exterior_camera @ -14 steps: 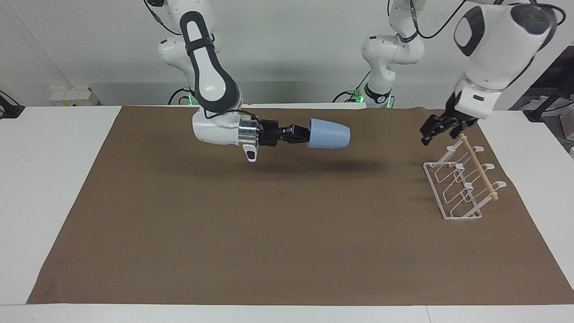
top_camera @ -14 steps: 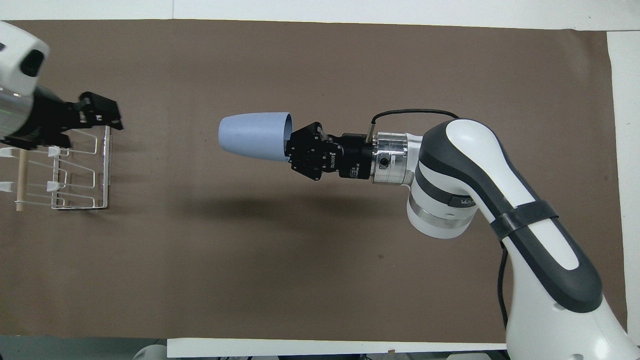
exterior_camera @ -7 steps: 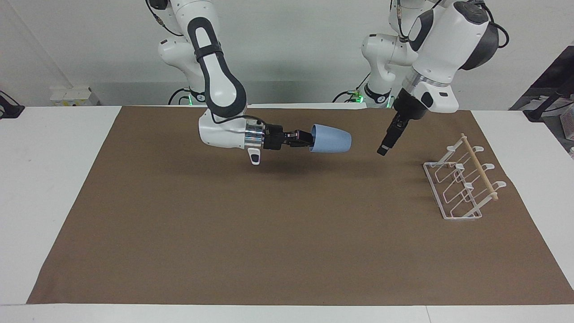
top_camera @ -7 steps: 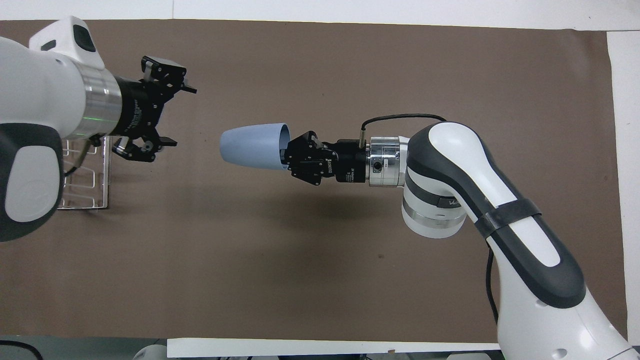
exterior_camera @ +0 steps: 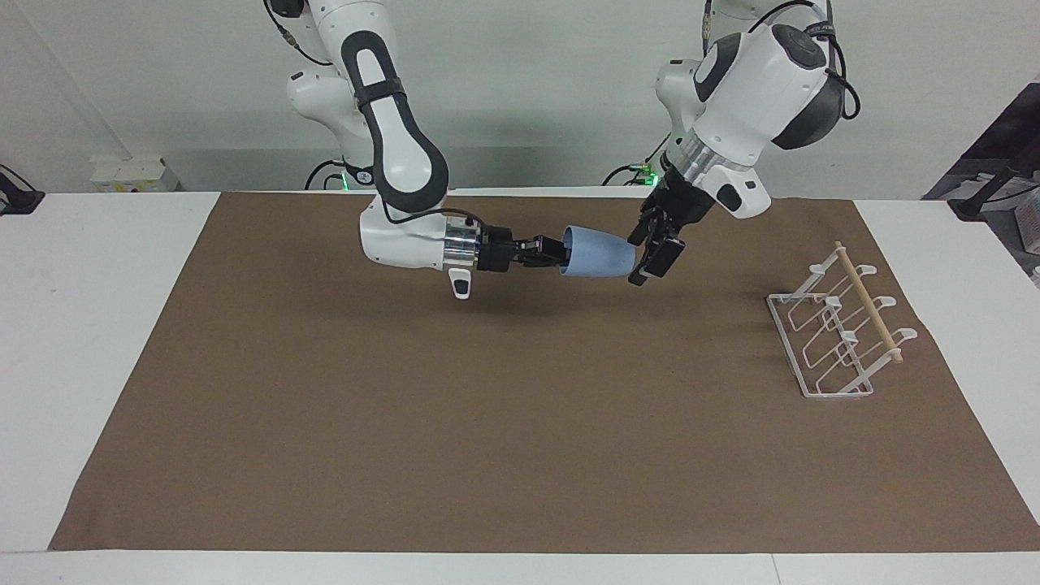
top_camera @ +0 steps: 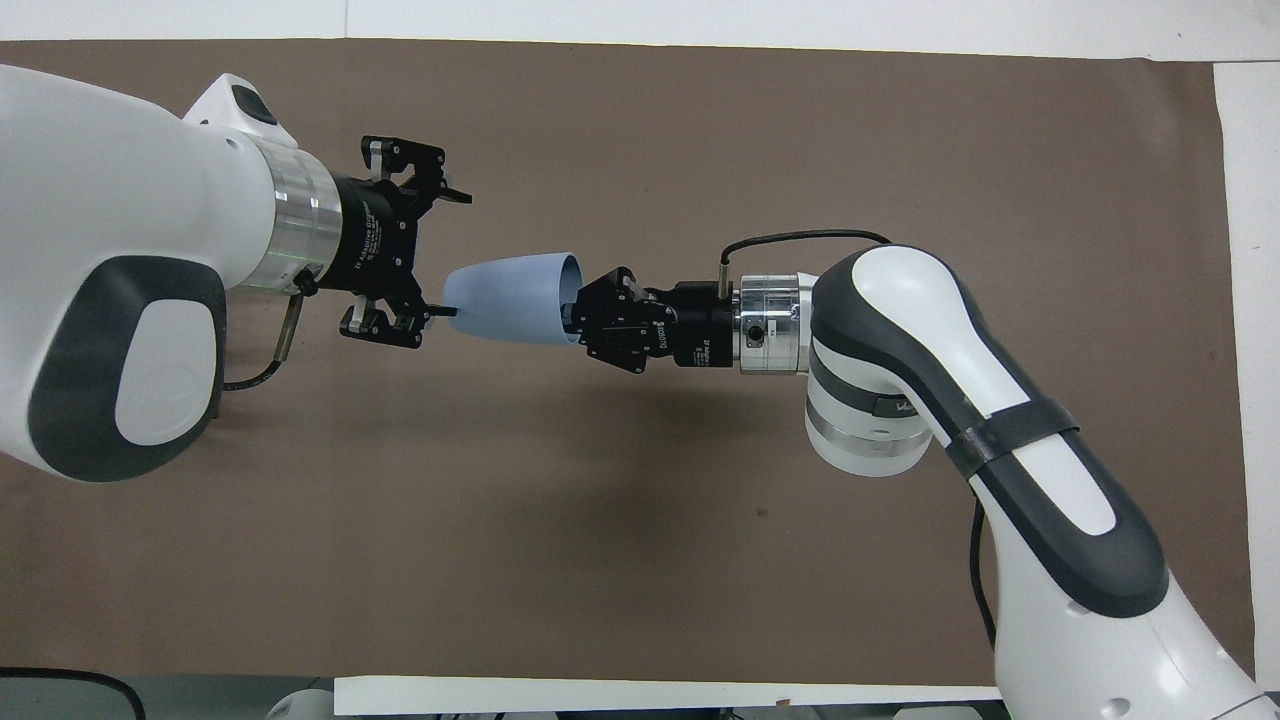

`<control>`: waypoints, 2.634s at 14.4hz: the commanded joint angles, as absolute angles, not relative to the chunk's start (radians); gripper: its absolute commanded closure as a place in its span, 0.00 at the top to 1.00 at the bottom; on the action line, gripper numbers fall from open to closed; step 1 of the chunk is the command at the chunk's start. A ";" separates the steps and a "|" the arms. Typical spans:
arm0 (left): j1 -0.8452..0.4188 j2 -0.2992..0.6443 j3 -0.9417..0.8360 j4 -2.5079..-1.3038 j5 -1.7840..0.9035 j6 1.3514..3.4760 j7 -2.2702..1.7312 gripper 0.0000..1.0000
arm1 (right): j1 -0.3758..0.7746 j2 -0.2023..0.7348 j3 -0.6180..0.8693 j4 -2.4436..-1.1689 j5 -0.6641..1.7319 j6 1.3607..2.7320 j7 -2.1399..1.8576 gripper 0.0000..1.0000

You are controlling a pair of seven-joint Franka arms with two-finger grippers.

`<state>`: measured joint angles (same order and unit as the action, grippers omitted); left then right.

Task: Hang cup on cup holder
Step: 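Reach the left gripper to the cup held by the right gripper, then close the left gripper on the cup body and open the right gripper, then carry the cup to the rack with the left gripper while the right gripper withdraws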

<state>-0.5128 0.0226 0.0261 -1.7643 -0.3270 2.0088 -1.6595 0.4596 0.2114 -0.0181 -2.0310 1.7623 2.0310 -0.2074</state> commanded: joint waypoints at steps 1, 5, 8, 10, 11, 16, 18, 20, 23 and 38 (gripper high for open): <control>-0.540 0.034 0.037 -1.778 -0.345 1.961 -1.690 1.00 | 0.454 0.201 -0.012 -2.034 1.758 2.036 -0.219 0.00; -0.549 0.032 0.037 -1.779 -0.345 1.913 -1.692 1.00 | 0.459 0.201 -0.012 -2.034 1.758 2.042 -0.219 0.00; -0.555 0.034 0.037 -1.786 -0.350 1.943 -1.700 1.00 | 0.459 0.202 -0.012 -2.033 1.758 2.042 -0.219 0.00; -0.558 0.034 0.034 -1.807 -0.351 1.983 -1.713 0.98 | 0.459 0.202 -0.011 -2.033 1.758 2.043 -0.218 0.00; -0.563 0.034 0.034 -1.813 -0.354 1.993 -1.715 0.95 | 0.459 0.202 -0.012 -2.033 1.758 2.042 -0.218 0.00; -0.563 0.034 0.035 -1.816 -0.374 1.999 -1.714 0.47 | 0.459 0.202 -0.012 -2.029 1.758 2.042 -0.218 0.00; -0.563 0.034 0.035 -1.813 -0.374 1.999 -1.715 0.30 | 0.459 0.202 -0.012 -2.028 1.756 2.040 -0.218 0.00; -0.557 0.034 0.035 -1.813 -0.374 1.990 -1.715 0.27 | 0.459 0.202 -0.012 -2.028 1.756 2.039 -0.218 0.00; -0.551 0.032 0.037 -1.812 -0.374 1.982 -1.720 0.27 | 0.457 0.199 -0.012 -2.025 1.708 2.040 -0.218 0.35; -0.405 0.012 0.045 -1.812 0.168 1.787 -1.747 0.27 | 0.086 -0.029 -0.023 -1.911 0.482 1.818 -0.161 1.00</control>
<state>-0.4314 0.0355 0.0504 -1.7956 0.0453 1.7994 -1.7320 0.1245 -0.0153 -0.0353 -1.9321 0.6206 1.8296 -0.1682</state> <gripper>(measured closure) 0.247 0.000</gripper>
